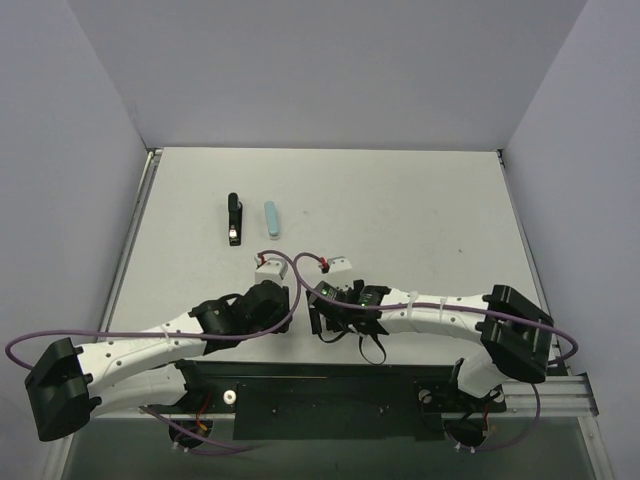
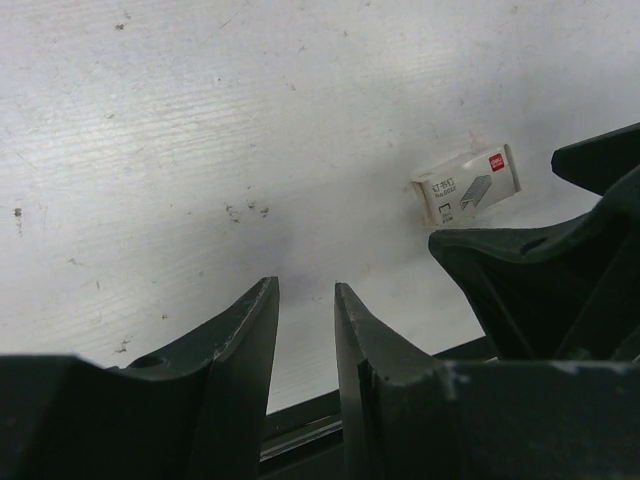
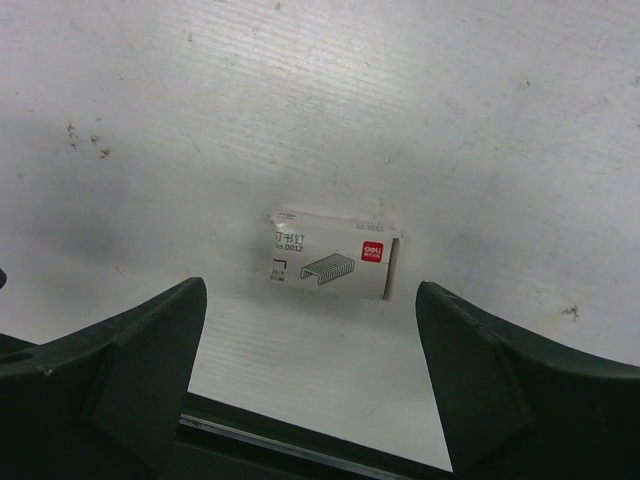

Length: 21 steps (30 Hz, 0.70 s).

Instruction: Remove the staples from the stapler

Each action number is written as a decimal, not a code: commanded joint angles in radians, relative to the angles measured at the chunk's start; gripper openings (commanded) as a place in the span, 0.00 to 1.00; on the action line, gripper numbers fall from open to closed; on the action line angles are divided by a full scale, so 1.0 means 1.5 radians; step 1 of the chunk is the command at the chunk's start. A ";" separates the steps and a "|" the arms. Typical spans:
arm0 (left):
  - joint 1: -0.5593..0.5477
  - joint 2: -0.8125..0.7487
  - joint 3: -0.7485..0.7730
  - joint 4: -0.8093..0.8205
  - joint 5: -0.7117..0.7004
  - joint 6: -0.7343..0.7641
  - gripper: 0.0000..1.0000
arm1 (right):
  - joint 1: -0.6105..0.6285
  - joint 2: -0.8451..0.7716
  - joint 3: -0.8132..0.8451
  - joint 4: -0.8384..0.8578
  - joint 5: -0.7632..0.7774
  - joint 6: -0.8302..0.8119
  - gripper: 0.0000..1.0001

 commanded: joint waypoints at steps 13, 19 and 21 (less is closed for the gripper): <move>0.007 -0.029 -0.006 -0.007 -0.016 0.000 0.53 | 0.015 0.069 0.050 -0.056 0.064 0.007 0.81; 0.010 -0.024 -0.006 -0.005 -0.016 0.002 0.56 | 0.016 0.093 0.057 -0.051 0.051 0.022 0.80; 0.010 -0.025 -0.008 -0.004 -0.016 0.002 0.57 | 0.015 0.100 0.055 -0.051 0.050 0.031 0.80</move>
